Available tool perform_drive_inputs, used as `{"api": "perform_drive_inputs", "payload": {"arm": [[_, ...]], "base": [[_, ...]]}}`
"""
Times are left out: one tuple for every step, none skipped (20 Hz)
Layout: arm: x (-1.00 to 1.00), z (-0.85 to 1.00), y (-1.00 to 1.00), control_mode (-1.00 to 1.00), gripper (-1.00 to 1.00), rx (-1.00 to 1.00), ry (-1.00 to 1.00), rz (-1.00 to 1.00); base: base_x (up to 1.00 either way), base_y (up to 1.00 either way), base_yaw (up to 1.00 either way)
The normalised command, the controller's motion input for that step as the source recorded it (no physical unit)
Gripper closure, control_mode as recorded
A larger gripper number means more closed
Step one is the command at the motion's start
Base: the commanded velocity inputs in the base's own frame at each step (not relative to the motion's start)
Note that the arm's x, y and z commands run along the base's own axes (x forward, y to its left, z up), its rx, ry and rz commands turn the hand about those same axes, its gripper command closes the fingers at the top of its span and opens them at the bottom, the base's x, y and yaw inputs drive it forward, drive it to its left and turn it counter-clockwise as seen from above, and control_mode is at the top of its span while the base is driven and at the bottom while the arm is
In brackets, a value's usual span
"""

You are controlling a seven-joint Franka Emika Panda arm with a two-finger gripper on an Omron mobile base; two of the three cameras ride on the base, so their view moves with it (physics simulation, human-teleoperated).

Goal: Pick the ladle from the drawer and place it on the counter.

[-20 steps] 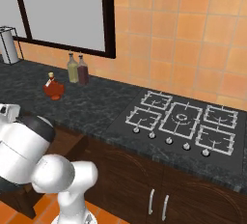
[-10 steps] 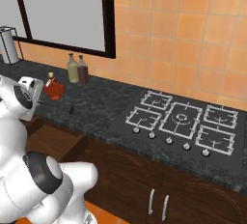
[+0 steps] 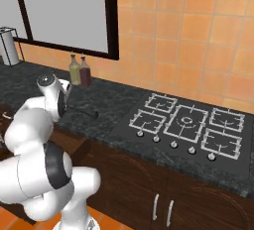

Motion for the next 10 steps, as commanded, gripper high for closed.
{"api": "perform_drive_inputs", "payload": {"arm": [[0.68, -0.40, -0.02, -1.00, 1.00, -0.01, 0.17, 0.07], [0.73, -0.51, 0.00, -1.00, 1.00, -0.06, 0.09, 0.11], [0.69, -0.57, 0.00, -1.00, 1.00, -0.08, 0.04, 0.12], [0.70, -0.85, 0.00, -1.00, 1.00, -0.18, 0.00, 0.17], [0.72, -1.00, 0.00, -1.00, 1.00, -0.27, 0.00, 0.25], [0.76, -1.00, 0.00, -1.00, 1.00, -0.30, 0.00, 0.27], [0.92, -1.00, 0.13, -1.00, 1.00, -0.31, -0.05, 0.28], [0.99, -1.00, 0.34, -1.00, 1.00, -0.36, -0.06, 0.29], [1.00, -1.00, 0.35, -1.00, 1.00, -0.37, -0.01, 0.27], [1.00, -0.92, 0.21, -1.00, 1.00, -0.22, 0.00, 0.19]], "base": [[0.00, 0.00, 0.00], [0.00, 0.00, 0.00], [0.00, 0.00, 0.00], [0.00, 0.00, 0.00], [0.00, 0.00, 0.00], [0.00, 0.00, 0.00], [0.00, 0.00, 0.00], [0.00, 0.00, 0.00], [0.00, 0.00, 0.00], [0.00, 0.00, 0.00]]}}
